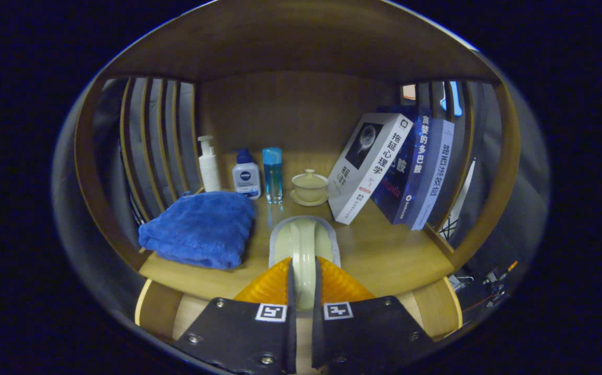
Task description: Pull open the drawer, take out the items inside it, and place them on the countertop above the cabinet.
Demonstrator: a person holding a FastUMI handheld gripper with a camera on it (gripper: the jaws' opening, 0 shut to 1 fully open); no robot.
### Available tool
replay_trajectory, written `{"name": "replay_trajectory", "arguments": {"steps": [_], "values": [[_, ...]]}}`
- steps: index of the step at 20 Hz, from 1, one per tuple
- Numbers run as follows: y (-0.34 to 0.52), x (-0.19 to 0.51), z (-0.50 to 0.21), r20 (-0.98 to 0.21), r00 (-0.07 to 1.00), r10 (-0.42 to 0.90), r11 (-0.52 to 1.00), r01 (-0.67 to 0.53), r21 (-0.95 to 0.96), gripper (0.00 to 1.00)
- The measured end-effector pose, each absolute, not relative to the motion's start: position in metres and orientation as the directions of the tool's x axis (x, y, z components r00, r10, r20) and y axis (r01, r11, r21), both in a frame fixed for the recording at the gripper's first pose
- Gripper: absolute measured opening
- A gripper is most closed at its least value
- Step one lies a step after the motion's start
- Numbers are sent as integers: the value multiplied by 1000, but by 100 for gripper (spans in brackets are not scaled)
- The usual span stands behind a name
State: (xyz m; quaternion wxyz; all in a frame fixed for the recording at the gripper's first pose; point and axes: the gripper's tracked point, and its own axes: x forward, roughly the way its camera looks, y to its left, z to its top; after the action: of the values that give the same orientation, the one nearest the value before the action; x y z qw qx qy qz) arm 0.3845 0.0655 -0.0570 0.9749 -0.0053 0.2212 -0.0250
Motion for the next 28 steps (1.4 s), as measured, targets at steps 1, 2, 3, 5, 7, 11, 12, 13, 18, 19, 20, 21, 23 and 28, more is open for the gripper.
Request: {"name": "replay_trajectory", "arguments": {"steps": [1, 2, 3, 5, 7, 11, 12, 13, 18, 19, 20, 21, 23, 28], "values": [[65, 392, -61, -431, 901, -48, 999, 42, -24, 12], [64, 398, -64, -433, 900, -47, 999, 37, -30, 12], [64, 402, -69, -436, 899, -44, 999, 30, -40, 12], [67, 410, -71, -420, 907, -31, 999, 13, -47, 12], [70, 414, -72, -413, 911, -15, 1000, 2, -31, 17], [72, 420, -76, -414, 910, -16, 1000, 4, -29, 20], [72, 420, -73, -402, 916, -14, 1000, 5, -24, 20], [71, 418, -67, -388, 922, -20, 1000, 13, -19, 21], [72, 382, -30, -293, 956, -25, 1000, 28, 6, 39], [70, 367, -23, -269, 963, -31, 999, 34, 9, 39], [70, 351, -16, -243, 969, -34, 999, 38, 13, 39], [70, 334, -11, -226, 973, -40, 999, 44, 16, 39], [71, 301, -2, -192, 981, -40, 999, 43, 11, 39], [68, 220, -1, -123, 991, -48, 999, 49, 1, 39]]}}
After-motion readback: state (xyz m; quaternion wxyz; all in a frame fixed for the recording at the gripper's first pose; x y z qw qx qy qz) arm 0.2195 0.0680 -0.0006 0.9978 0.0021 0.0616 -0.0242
